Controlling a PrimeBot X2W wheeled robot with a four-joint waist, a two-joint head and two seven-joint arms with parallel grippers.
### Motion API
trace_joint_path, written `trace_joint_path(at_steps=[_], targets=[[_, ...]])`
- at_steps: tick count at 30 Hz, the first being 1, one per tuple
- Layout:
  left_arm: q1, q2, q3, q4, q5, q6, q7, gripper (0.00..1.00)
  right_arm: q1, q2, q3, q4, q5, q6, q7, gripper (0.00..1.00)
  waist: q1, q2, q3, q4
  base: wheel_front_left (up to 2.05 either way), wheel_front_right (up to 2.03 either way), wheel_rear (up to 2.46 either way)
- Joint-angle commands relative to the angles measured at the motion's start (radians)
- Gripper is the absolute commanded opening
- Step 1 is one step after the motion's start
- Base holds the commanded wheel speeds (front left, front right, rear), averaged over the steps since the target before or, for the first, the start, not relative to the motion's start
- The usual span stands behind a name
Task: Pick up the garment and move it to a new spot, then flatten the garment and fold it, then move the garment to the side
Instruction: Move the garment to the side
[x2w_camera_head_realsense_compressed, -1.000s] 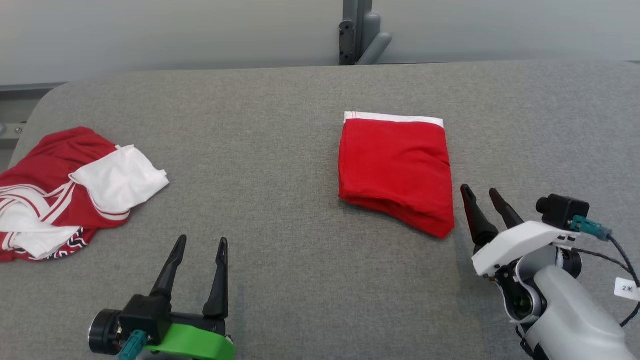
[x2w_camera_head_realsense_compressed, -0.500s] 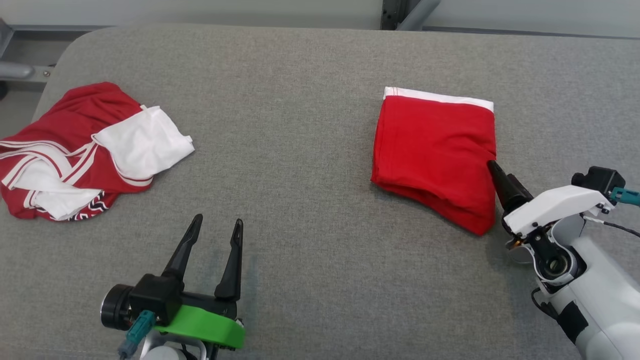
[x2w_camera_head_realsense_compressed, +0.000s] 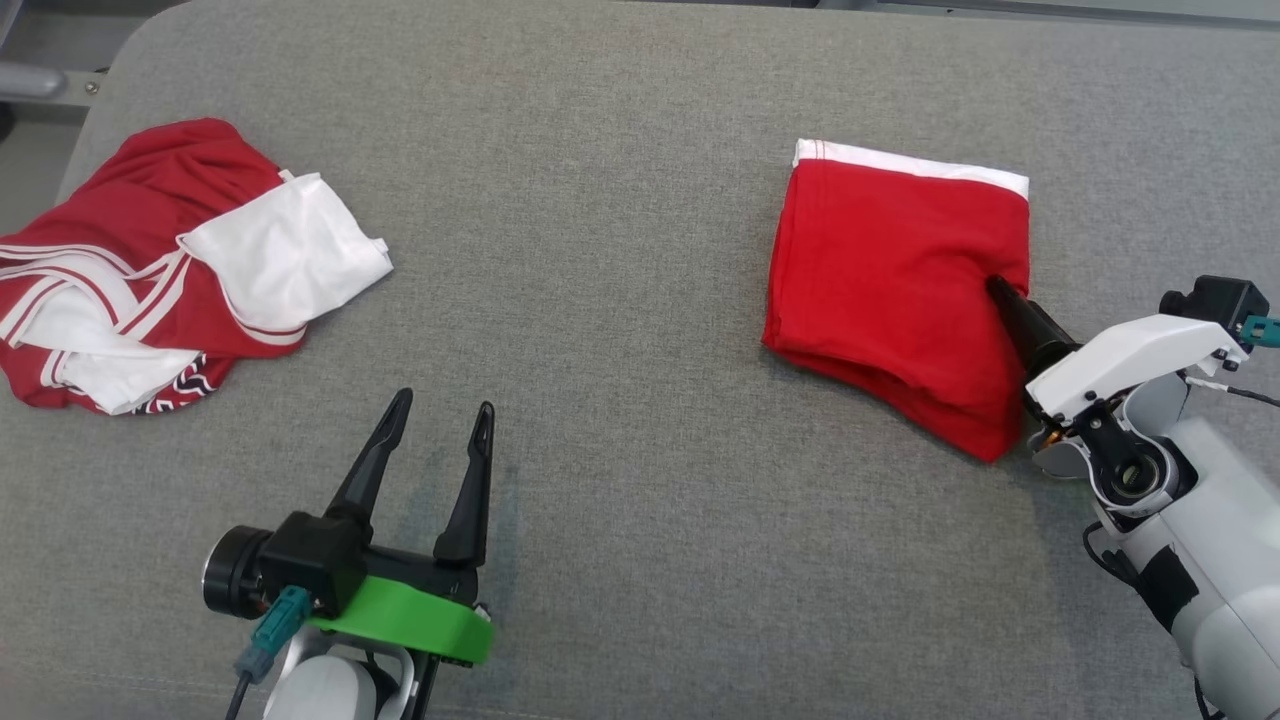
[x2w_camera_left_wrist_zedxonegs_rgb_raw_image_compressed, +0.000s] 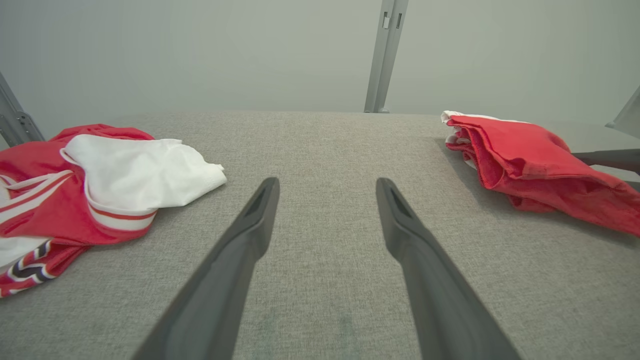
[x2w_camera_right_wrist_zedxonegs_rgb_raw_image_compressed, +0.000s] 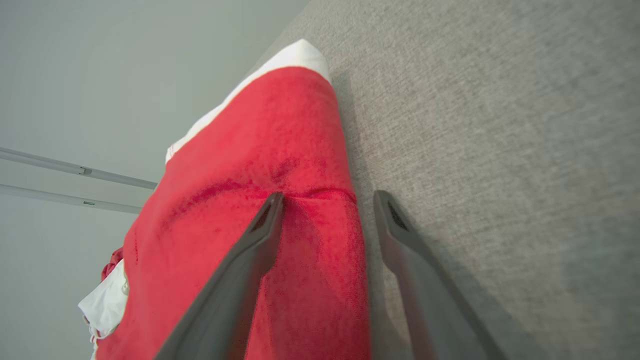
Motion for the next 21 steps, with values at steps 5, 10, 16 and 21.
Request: trace_joint_path(at_steps=[5, 10, 16, 21], targets=[[-0.021, 0.007, 0.006, -0.001, -0.01, -0.003, 0.0, 1.0, -0.02, -0.026, 0.059, 0.033, -0.022, 0.0, 0.019, 0.0, 0.0, 0.0, 0.001, -0.002, 0.0, 0.0, 0.0], [-0.007, 0.008, 0.017, -0.009, -0.011, -0.003, 0.0, 1.0, -0.043, -0.067, 0.105, 0.03, -0.06, -0.001, 0.021, 0.0, 0.0, 0.0, 0.003, -0.026, 0.0, 0.0, 0.0], [0.0, 0.028, 0.024, -0.031, -0.005, -0.003, 0.0, 1.0, -0.083, -0.131, 0.171, -0.004, -0.119, -0.001, 0.018, 0.0, 0.0, 0.0, 0.028, -0.099, 0.0, 0.0, 0.0], [-0.013, 0.059, 0.026, -0.058, -0.001, -0.003, 0.0, 1.0, -0.107, -0.162, 0.208, -0.032, -0.15, -0.001, -0.004, 0.0, 0.0, 0.0, 0.063, -0.187, 0.0, 0.0, 0.0]])
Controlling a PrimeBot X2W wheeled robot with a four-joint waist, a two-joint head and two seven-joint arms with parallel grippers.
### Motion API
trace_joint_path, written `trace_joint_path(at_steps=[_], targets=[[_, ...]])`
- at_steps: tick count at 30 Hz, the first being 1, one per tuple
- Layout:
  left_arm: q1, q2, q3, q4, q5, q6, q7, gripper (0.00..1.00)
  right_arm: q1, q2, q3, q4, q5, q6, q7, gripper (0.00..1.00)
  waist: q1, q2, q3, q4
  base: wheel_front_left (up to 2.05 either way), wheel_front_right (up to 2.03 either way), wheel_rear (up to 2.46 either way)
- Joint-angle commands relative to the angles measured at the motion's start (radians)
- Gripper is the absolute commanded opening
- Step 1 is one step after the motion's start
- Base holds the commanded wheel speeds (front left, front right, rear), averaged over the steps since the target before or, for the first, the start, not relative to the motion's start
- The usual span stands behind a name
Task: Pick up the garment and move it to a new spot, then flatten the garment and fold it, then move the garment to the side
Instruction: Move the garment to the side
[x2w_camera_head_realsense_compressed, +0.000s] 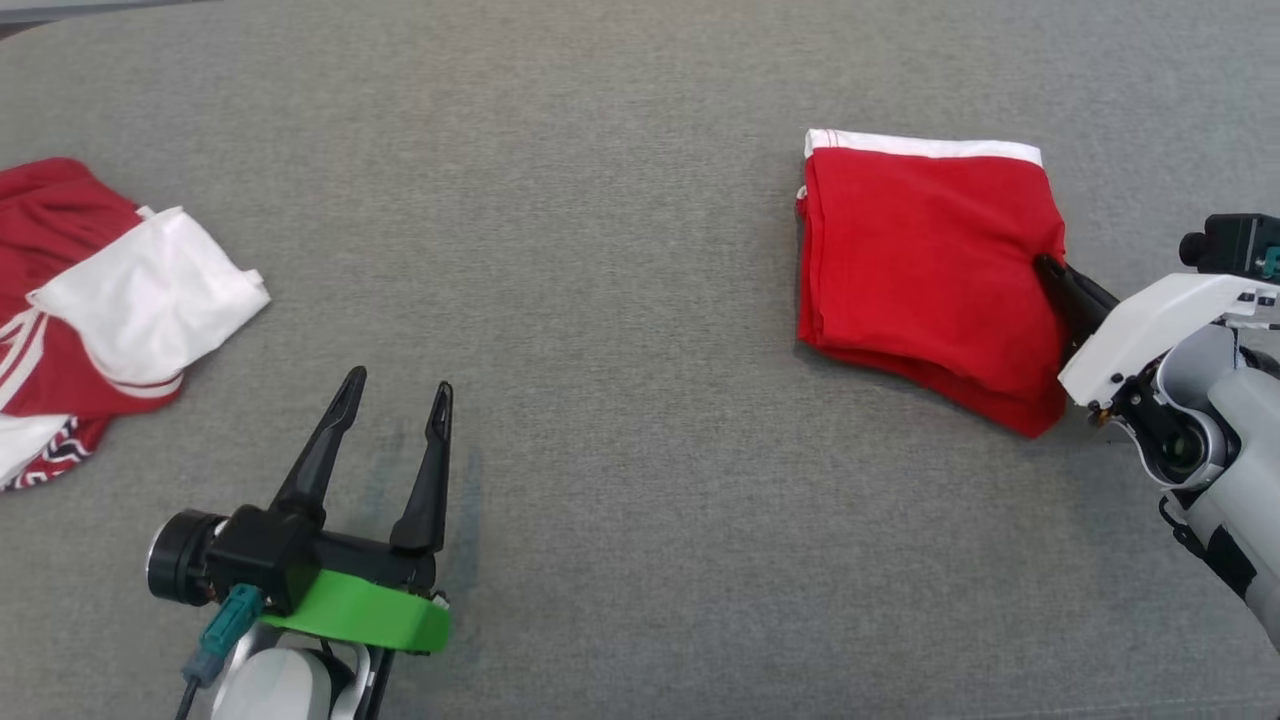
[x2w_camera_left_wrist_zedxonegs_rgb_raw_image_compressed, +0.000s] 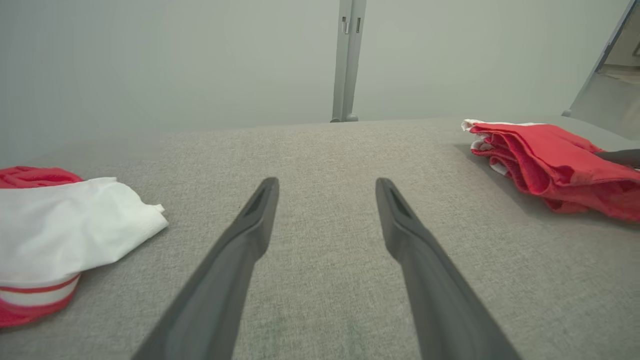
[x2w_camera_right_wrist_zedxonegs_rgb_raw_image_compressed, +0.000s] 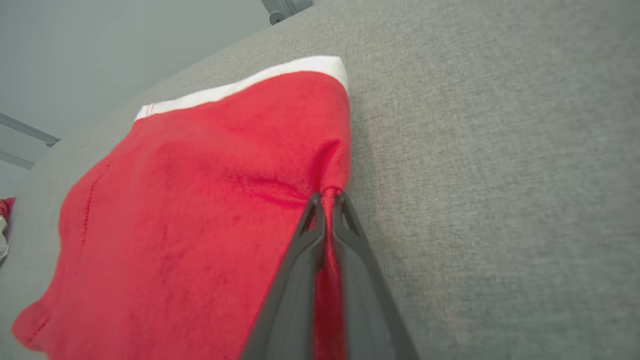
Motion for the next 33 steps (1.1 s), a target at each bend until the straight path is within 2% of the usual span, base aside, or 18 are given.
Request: trace_joint_path(at_steps=[1, 12, 18, 24, 28, 31, 33], targets=[[-0.011, 0.016, -0.005, -0.011, 0.001, -0.003, 0.0, 1.0, -0.012, -0.008, 0.006, -0.008, -0.009, -0.001, -0.015, 0.0, -0.0001, 0.0, 0.041, -0.08, 0.0, 0.0, 0.0], [-0.032, 0.121, -0.05, -0.097, 0.011, -0.003, 0.0, 1.0, 0.01, 0.023, 0.044, -0.048, -0.014, -0.001, -0.152, 0.0, -0.0001, 0.0, 0.121, -0.301, 0.0, 0.0, 0.0], [-0.05, 0.177, -0.079, -0.134, 0.014, -0.003, 0.0, 1.0, -0.01, 0.029, 0.077, -0.044, -0.05, -0.001, -0.221, 0.0, -0.0001, 0.0, 0.161, -0.377, 0.0, 0.0, 0.0], [-0.073, 0.229, -0.111, -0.178, 0.006, -0.003, 0.0, 1.0, -0.061, 0.016, 0.064, -0.003, -0.119, -0.001, -0.247, 0.0, -0.0001, 0.0, 0.227, -0.386, 0.0, 0.0, 0.0], [-0.107, 0.261, -0.148, -0.205, -0.01, -0.003, 0.0, 1.0, -0.109, -0.016, 0.016, 0.033, -0.187, -0.001, -0.251, 0.0, -0.0001, 0.0, 0.273, -0.355, 0.0, 0.0, 0.0], [-0.146, 0.295, -0.169, -0.236, -0.023, -0.003, 0.0, 1.0, -0.154, -0.045, -0.028, 0.057, -0.3, -0.001, -0.251, 0.0, -0.0001, 0.0, 0.314, -0.325, 0.0, 0.0, 0.0], [-0.155, 0.303, -0.17, -0.245, -0.026, -0.003, 0.0, 1.0, -0.167, -0.058, -0.041, 0.065, -0.324, -0.001, -0.251, 0.0, -0.0001, 0.0, 0.325, -0.317, 0.0, 0.0, 0.0]])
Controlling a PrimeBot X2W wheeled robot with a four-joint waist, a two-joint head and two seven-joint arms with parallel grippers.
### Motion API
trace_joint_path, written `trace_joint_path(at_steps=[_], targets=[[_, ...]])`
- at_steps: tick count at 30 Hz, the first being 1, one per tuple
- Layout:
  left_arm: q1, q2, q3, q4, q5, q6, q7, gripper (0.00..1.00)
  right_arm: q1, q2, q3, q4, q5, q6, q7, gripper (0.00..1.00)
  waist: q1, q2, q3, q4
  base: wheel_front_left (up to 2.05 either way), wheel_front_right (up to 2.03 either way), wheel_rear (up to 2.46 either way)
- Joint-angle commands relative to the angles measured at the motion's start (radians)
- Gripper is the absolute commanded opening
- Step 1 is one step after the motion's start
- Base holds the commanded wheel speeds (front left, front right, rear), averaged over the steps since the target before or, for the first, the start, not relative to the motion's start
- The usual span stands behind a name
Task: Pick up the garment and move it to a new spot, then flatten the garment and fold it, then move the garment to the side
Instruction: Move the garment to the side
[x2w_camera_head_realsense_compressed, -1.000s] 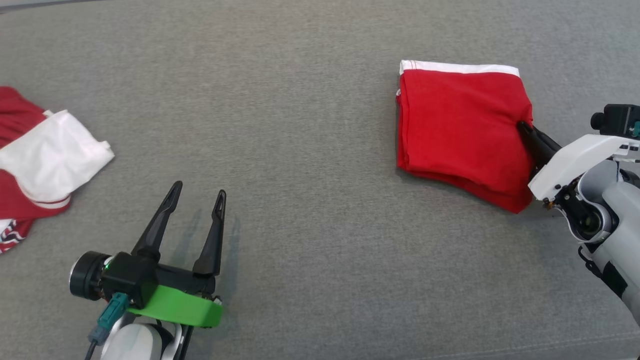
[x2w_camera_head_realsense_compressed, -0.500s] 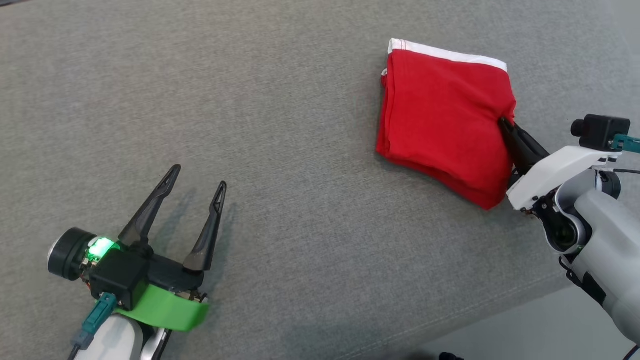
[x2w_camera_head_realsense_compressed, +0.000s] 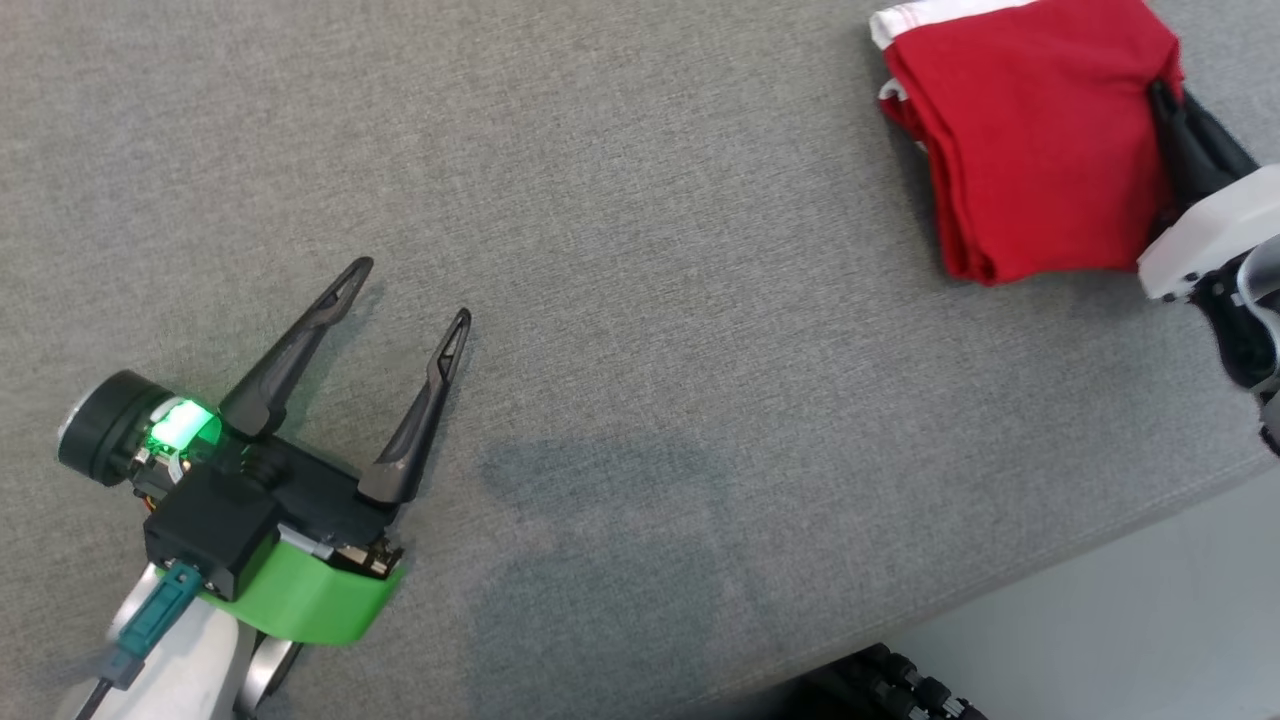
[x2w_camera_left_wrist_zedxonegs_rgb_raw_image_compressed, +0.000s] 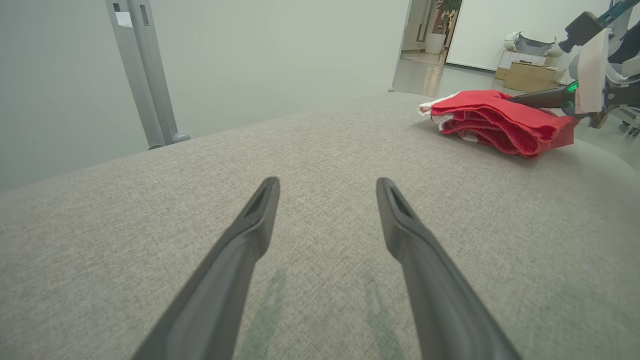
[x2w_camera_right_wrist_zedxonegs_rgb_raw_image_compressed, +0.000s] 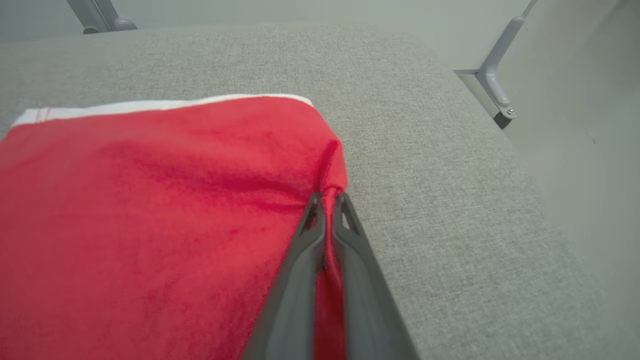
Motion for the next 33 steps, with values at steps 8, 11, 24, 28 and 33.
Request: trace_joint_path(at_steps=[8, 11, 24, 28, 33], targets=[[-0.039, 0.037, 0.003, -0.056, -0.01, -0.003, 0.0, 1.0, -0.075, -0.056, -0.081, 0.091, -0.143, -0.001, -0.004, 0.0, -0.0001, 0.0, 0.08, 0.072, 0.0, 0.0, 0.0], [-0.034, 0.04, 0.006, -0.06, -0.008, -0.003, 0.0, 1.0, -0.091, -0.084, -0.12, 0.117, -0.177, -0.002, -0.004, 0.0, -0.0001, 0.0, 0.087, 0.082, 0.0, 0.0, 0.0], [-0.026, 0.044, 0.01, -0.066, -0.009, -0.003, 0.0, 1.0, -0.115, -0.113, -0.336, 0.204, -0.318, -0.002, -0.004, 0.0, -0.0001, 0.0, 0.093, 0.108, 0.0, 0.0, 0.0], [-0.035, 0.039, 0.008, -0.065, -0.012, -0.003, 0.0, 1.0, -0.134, -0.092, -0.427, 0.214, -0.384, -0.001, -0.004, 1.0, -0.0001, 0.0, 0.093, 0.114, 0.0, 0.0, 0.0], [-0.036, 0.028, 0.011, -0.058, -0.018, -0.003, 0.0, 1.0, -0.133, -0.035, -0.56, 0.163, -0.574, -0.001, -0.004, 1.0, -0.0001, 0.0, 0.073, 0.118, 0.0, 0.0, 0.0]])
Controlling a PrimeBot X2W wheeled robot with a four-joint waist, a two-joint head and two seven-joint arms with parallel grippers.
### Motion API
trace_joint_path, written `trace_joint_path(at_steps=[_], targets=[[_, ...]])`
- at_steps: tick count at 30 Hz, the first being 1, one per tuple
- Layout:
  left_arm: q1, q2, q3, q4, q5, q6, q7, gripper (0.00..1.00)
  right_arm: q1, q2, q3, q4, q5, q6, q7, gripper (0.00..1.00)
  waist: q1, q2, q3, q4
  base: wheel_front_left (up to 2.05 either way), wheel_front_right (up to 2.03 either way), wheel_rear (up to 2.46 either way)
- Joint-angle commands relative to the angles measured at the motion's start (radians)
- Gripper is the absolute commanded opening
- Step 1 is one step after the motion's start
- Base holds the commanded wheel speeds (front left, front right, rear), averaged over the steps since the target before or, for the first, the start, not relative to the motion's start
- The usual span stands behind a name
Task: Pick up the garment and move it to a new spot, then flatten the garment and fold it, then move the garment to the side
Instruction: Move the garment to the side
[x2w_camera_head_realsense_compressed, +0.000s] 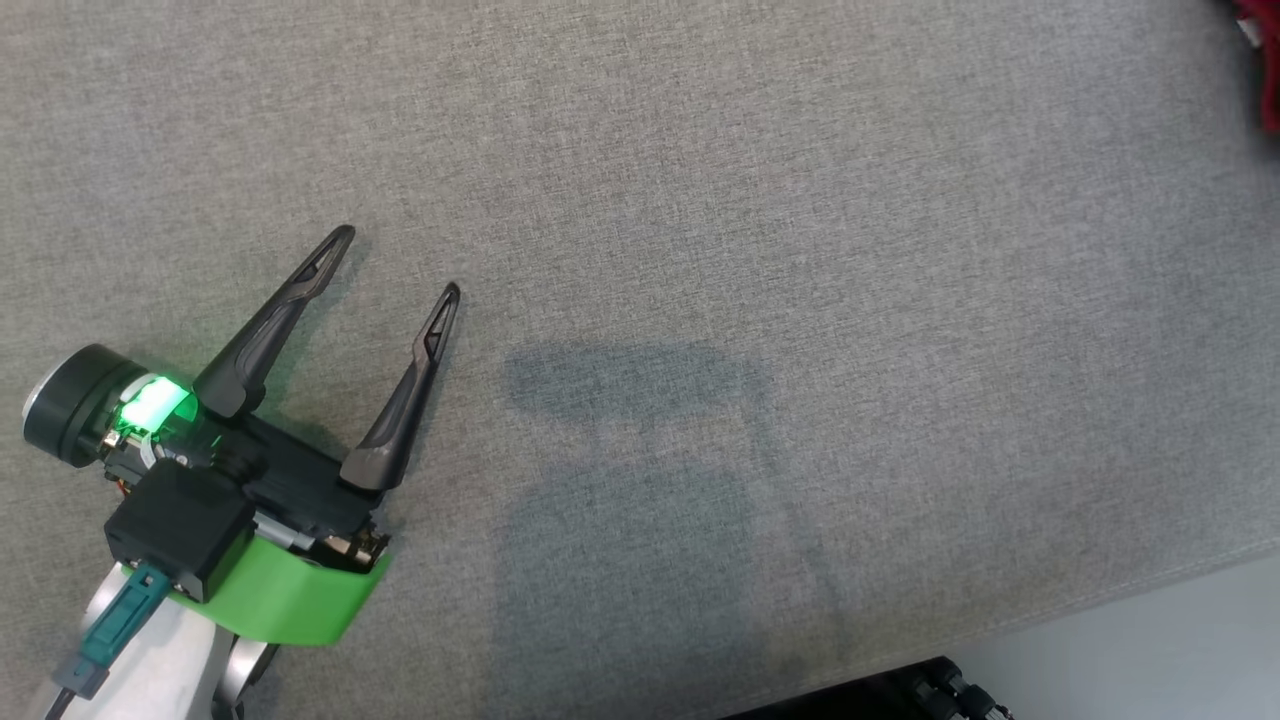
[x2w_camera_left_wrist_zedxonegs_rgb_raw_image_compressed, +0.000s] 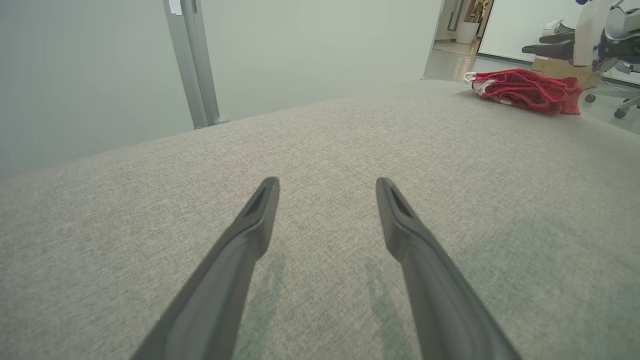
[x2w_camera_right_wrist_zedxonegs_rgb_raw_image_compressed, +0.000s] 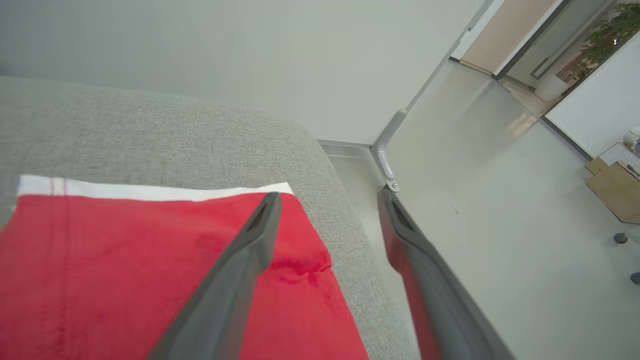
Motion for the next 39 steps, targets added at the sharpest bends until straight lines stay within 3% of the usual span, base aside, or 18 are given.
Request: trace_joint_path(at_steps=[1, 6, 9, 10, 18, 24, 32, 39], targets=[[-0.009, -0.007, 0.003, 0.005, -0.005, -0.003, 0.0, 1.0, 0.014, 0.049, -0.052, -0.046, -0.087, -0.001, -0.003, 1.0, -0.0001, 0.0, -0.018, 0.003, 0.0, 0.0, 0.0], [0.004, -0.038, 0.001, 0.025, -0.007, -0.003, 0.0, 1.0, 0.082, 0.217, -0.157, -0.187, -0.229, -0.001, -0.003, 1.0, -0.0001, 0.0, -0.08, 0.015, 0.0, 0.0, 0.0], [0.023, -0.076, 0.012, 0.054, -0.016, 0.001, 0.0, 1.0, 0.141, 0.316, -0.151, -0.268, -0.261, -0.001, -0.003, 1.0, -0.0001, 0.0, -0.132, 0.033, 0.0, 0.0, 0.0], [0.023, -0.076, 0.012, 0.054, -0.016, 0.001, 0.0, 1.0, 0.141, 0.316, -0.151, -0.268, -0.261, -0.001, -0.003, 1.0, -0.0001, 0.0, -0.132, 0.033, 0.0, 0.0, 0.0], [0.085, -0.192, 0.104, 0.198, -0.037, 0.049, 0.0, 1.0, 0.328, 0.504, -0.109, -0.416, -0.292, -0.001, -0.003, 1.0, -0.0001, 0.0, -0.276, 0.094, 0.0, 0.0, 0.0], [0.121, -0.275, 0.214, 0.296, -0.067, 0.057, 0.0, 1.0, 0.477, 0.568, -0.08, -0.489, -0.296, -0.001, -0.003, 1.0, -0.0001, 0.0, -0.374, 0.138, 0.0, 0.0, 0.0], [0.182, -0.339, 0.3, 0.402, -0.005, 0.045, 0.0, 1.0, 0.674, 0.576, -0.007, -0.612, -0.248, -0.001, -0.003, 1.0, -0.0001, 0.0, -0.512, 0.176, 0.0, 0.0, 0.0], [0.277, -0.395, 0.362, 0.308, 0.044, 0.016, 0.0, 1.0, 0.83, 0.578, 0.001, -0.759, -0.245, -0.001, -0.003, 1.0, -0.0001, 0.0, -0.622, 0.178, 0.0, 0.0, 0.0]])
